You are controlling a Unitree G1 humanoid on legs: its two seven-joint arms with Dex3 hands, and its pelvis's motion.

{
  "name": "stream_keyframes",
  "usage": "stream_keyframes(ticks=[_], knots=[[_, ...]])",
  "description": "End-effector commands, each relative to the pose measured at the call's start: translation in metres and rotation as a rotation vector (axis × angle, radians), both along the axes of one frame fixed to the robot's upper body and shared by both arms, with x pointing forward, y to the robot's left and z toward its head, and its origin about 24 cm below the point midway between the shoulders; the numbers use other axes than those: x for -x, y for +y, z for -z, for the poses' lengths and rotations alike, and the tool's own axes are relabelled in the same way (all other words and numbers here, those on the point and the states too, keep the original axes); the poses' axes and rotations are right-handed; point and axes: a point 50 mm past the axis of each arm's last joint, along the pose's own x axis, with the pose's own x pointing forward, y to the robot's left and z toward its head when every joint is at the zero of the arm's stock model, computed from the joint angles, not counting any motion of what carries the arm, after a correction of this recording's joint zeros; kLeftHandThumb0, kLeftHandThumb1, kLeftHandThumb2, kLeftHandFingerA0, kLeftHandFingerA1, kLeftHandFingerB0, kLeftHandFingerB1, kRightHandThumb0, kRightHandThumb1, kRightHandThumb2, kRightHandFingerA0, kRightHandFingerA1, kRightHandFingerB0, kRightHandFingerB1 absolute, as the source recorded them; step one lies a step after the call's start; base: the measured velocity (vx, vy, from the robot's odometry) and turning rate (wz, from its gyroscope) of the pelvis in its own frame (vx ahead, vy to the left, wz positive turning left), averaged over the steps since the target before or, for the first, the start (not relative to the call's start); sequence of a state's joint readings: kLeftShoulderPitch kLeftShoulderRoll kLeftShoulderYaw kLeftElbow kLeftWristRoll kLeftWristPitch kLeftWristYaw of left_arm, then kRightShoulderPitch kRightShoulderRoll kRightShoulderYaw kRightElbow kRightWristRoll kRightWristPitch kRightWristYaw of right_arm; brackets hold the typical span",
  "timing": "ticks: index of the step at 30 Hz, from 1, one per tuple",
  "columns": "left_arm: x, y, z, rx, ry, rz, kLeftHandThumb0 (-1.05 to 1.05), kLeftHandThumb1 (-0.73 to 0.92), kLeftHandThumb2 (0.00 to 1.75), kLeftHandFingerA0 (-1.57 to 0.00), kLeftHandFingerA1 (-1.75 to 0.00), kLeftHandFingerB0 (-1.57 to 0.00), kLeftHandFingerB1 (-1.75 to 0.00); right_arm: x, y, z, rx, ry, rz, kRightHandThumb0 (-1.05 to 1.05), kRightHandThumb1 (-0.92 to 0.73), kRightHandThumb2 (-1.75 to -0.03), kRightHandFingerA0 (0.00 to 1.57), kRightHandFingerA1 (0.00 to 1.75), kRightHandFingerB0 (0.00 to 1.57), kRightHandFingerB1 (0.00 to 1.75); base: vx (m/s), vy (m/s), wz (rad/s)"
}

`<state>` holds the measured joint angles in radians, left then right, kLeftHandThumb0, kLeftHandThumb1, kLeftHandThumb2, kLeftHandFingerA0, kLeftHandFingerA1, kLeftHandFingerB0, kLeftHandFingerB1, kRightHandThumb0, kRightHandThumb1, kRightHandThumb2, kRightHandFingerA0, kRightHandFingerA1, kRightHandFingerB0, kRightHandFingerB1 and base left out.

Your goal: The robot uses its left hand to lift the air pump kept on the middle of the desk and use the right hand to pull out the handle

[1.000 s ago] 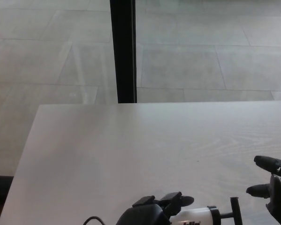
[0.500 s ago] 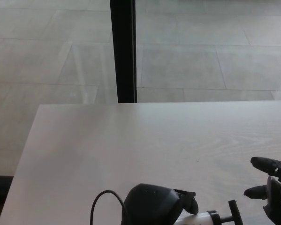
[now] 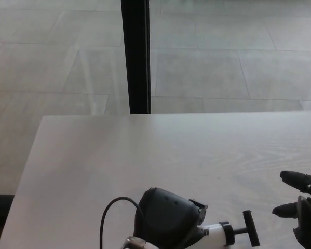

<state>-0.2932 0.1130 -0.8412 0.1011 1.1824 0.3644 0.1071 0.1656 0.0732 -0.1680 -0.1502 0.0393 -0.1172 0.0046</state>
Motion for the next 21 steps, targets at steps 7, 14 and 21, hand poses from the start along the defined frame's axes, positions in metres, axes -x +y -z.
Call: stream_keyframes(ticks=[7,14,21], knots=[[0.029,0.019,0.041,-0.318,0.057,-0.188,-0.85,0.57,0.98,-0.21,-0.64,-0.28,-0.56,0.01,-0.004,-0.015,0.06,-0.082,0.084,-0.67,-0.8,-0.65,0.74,1.2,0.76,0.53,0.0,0.0,0.0],[0.043,0.008,0.05,-0.285,0.137,-0.192,-0.78,0.7,0.61,-0.14,-0.61,-0.22,-0.44,0.009,-0.001,-0.016,0.052,-0.084,0.084,-0.7,-0.8,-0.66,0.66,1.33,0.78,0.51,0.0,0.0,0.0],[0.049,0.001,0.054,-0.276,0.148,-0.206,-0.79,0.73,0.62,-0.18,-0.65,-0.24,-0.46,0.011,0.003,-0.016,0.077,-0.086,0.092,-0.61,-0.69,-1.1,0.82,1.18,0.72,0.67,0.0,0.0,0.0]])
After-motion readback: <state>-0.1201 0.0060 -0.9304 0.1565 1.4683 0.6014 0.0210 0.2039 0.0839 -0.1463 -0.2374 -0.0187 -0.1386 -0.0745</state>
